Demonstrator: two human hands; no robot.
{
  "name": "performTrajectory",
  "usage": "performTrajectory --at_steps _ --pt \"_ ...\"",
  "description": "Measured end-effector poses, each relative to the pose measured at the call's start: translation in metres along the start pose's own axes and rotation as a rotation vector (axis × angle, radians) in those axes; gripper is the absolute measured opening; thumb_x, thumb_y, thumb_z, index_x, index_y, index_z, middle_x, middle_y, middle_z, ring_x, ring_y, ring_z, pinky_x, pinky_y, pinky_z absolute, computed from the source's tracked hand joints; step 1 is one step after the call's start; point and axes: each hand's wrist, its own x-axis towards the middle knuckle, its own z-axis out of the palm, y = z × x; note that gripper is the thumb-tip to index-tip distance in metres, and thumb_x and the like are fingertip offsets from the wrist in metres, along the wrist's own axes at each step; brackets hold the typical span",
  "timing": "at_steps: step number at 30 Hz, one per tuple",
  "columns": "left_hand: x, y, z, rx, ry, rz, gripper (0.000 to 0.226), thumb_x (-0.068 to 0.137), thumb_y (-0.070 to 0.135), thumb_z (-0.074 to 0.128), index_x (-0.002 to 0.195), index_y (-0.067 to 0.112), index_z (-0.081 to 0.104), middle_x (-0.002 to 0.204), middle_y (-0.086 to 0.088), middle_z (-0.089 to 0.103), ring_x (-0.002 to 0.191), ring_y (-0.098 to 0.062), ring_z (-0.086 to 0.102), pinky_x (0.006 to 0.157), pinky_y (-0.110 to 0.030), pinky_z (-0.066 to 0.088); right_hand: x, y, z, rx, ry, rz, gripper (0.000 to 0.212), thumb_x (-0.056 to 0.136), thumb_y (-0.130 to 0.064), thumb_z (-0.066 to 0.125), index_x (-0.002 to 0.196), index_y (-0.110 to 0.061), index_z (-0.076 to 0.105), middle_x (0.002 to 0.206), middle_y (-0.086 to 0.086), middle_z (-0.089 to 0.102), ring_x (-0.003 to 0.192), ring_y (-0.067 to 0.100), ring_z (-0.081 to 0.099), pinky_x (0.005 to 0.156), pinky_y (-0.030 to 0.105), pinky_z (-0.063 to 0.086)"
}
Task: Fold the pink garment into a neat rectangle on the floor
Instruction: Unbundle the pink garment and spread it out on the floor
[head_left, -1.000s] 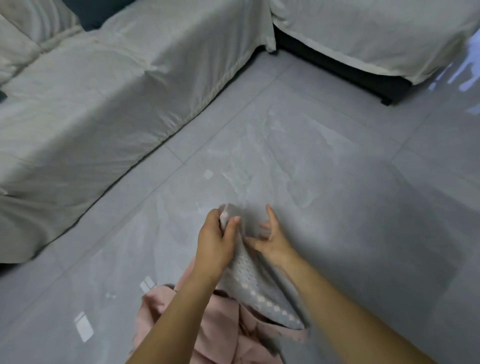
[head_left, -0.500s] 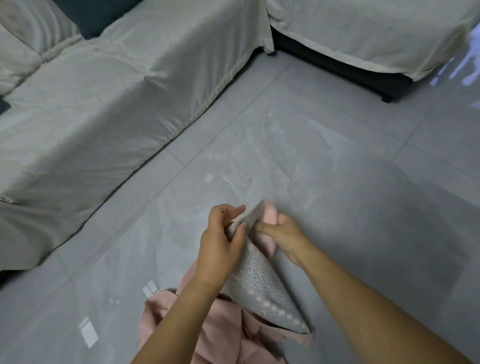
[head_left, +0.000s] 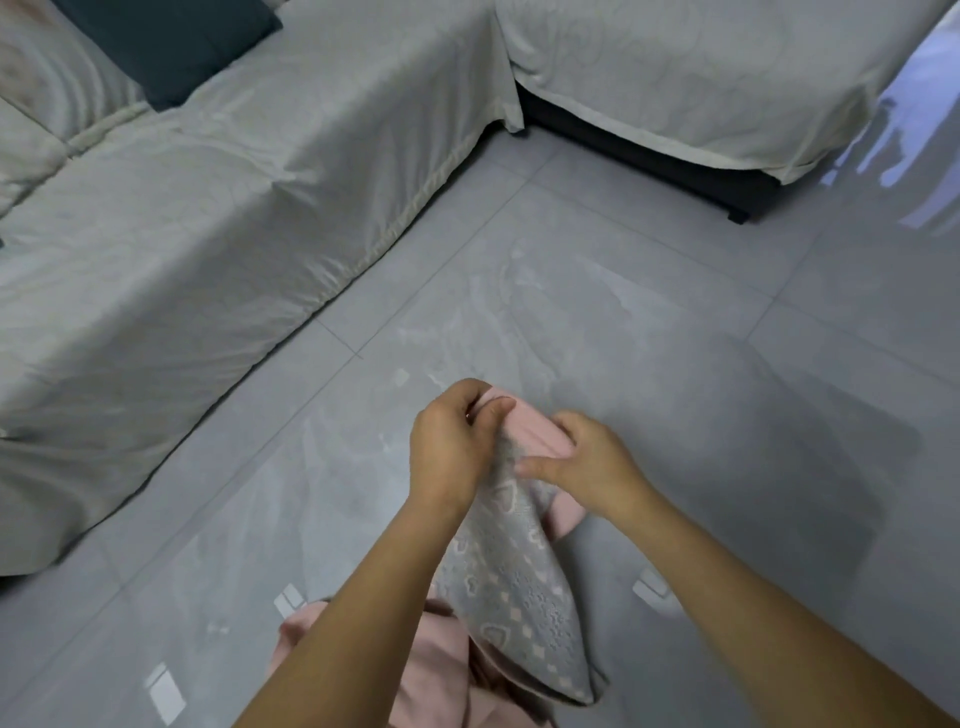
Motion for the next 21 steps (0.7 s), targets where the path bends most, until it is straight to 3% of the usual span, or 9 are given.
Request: performTrajectory --at_steps 2,5,8,11,12,13,15,19,21 --pt "-0.002 0.007 -0.004 -0.042 0.005 0.007 0.006 0.083 0.026 0.066 0.079 0.022 0.068 0.072 0.010 0.067 0.071 -0.010 0.061 0.069 -0.036 0.052 -0.008 0.012 -0.012 -0.264 -0.156 0.077 0.034 0.066 -0.037 0.082 0.070 -0.015 0.057 0.070 0.000 0.058 0.067 0.020 0.056 0.056 0.027 0.040" --pt "-0.004 0.011 -0.006 -0.072 -0.017 0.021 0.006 0.084 0.027 0.066 0.079 0.026 0.069 0.076 0.014 0.069 0.076 -0.006 0.063 0.073 -0.033 0.053 -0.020 0.030 -0.031 -0.418 -0.262 0.140 0.044 0.073 -0.034 0.077 0.052 -0.020 0.041 0.053 -0.006 0.041 0.052 0.013 0.041 0.046 0.023 0.027" --pt "-0.001 0.012 -0.005 -0.197 -0.019 0.039 0.009 0.085 0.018 0.064 0.085 0.025 0.071 0.084 0.012 0.071 0.083 -0.008 0.065 0.080 -0.033 0.053 -0.028 0.041 -0.052 -0.190 -0.097 0.033 0.043 0.079 -0.024 0.073 0.050 -0.019 0.042 0.048 -0.009 0.036 0.047 0.005 0.032 0.049 0.025 0.026" --pt "0.000 0.014 -0.002 -0.301 -0.090 0.093 0.028 0.086 0.008 0.062 0.113 0.016 0.065 0.107 -0.001 0.070 0.102 -0.012 0.064 0.093 -0.029 0.050 -0.033 0.033 -0.076 0.022 0.165 -0.080 0.022 0.084 -0.014 0.066 0.063 -0.011 0.059 0.056 -0.008 0.048 0.054 0.002 0.040 0.054 0.024 0.033" --pt "-0.001 0.016 0.001 -0.308 -0.114 0.104 0.036 0.087 0.007 0.061 0.122 0.016 0.059 0.104 -0.004 0.070 0.097 -0.012 0.065 0.089 -0.028 0.052 -0.033 0.029 -0.082 0.031 0.198 -0.111 0.019 0.084 -0.015 0.067 0.070 -0.005 0.062 0.060 -0.002 0.051 0.057 0.004 0.042 0.056 0.025 0.034" --pt "-0.002 0.019 0.005 -0.310 -0.134 0.112 0.044 0.087 0.007 0.061 0.128 0.018 0.053 0.088 -0.004 0.071 0.080 -0.011 0.067 0.075 -0.026 0.054 -0.033 0.025 -0.088 0.018 0.207 -0.138 0.021 0.084 -0.018 0.068 0.073 -0.001 0.062 0.062 0.003 0.051 0.058 0.007 0.044 0.057 0.027 0.034" --pt "-0.004 0.025 0.014 -0.303 -0.172 0.128 0.055 0.087 0.006 0.061 0.136 0.021 0.042 0.056 0.002 0.050 0.048 -0.007 0.048 0.051 -0.018 0.042 -0.032 0.021 -0.096 -0.041 0.202 -0.166 0.029 0.081 -0.023 0.070 0.071 0.002 0.059 0.060 0.007 0.049 0.058 0.011 0.043 0.056 0.030 0.032" --pt "-0.002 0.031 0.031 -0.264 -0.206 0.180 0.054 0.087 0.004 0.059 0.135 0.022 0.043 0.054 0.004 0.035 0.047 -0.005 0.035 0.050 -0.014 0.034 -0.031 0.019 -0.108 -0.086 0.213 -0.163 0.020 0.074 -0.026 0.076 0.062 -0.016 0.064 0.055 -0.003 0.055 0.055 0.008 0.046 0.057 0.027 0.035" --pt "0.003 0.034 0.033 -0.275 -0.201 0.196 0.046 0.089 0.006 0.057 0.129 0.027 0.049 0.061 0.001 0.048 0.055 -0.005 0.043 0.058 -0.016 0.039 -0.030 0.025 -0.118 -0.162 0.176 -0.121 0.024 0.069 -0.030 0.080 0.061 -0.017 0.061 0.056 -0.004 0.053 0.056 0.011 0.045 0.057 0.028 0.033"
